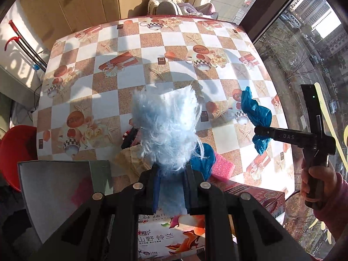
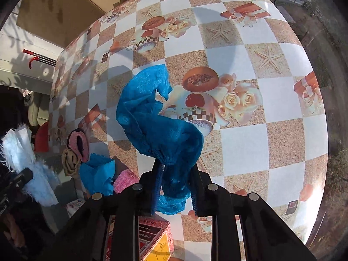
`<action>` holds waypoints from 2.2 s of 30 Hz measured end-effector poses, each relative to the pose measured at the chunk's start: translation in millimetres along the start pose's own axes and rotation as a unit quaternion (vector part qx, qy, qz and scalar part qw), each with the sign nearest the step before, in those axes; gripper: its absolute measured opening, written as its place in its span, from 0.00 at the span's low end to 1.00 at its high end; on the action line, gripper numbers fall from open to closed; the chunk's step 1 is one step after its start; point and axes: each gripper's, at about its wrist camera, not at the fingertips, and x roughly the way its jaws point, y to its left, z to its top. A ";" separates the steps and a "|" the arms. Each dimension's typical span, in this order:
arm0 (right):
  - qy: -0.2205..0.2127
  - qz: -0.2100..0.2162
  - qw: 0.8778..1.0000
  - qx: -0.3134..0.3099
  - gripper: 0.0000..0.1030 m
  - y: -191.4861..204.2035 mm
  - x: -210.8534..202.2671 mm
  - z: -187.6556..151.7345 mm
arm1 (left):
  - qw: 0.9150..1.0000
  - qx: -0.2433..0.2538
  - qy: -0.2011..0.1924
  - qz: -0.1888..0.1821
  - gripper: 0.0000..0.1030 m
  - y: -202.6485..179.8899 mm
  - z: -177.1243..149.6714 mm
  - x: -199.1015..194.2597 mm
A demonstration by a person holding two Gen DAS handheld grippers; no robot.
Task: Organize soft objects
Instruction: 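Carry the blue boa and blue bag with both tools over the white box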
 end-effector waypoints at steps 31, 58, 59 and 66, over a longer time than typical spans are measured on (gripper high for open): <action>-0.072 0.010 0.996 0.060 0.24 52.9 -65.1 -70.4 | 0.994 0.103 -0.012 -0.035 0.19 -37.8 -64.9 -30.0; -0.019 0.066 0.984 -0.164 0.24 340.1 -39.3 -129.7 | 0.993 -0.047 -0.099 0.032 0.19 142.1 -171.0 -112.5; -0.014 0.066 0.981 -0.180 0.24 350.9 -36.3 -129.2 | 0.993 -0.062 -0.097 0.039 0.19 149.4 -176.6 -112.8; 0.018 0.067 0.961 -0.268 0.24 415.1 -7.3 -134.7 | 0.988 -0.117 -0.086 0.060 0.19 174.2 -203.8 -114.8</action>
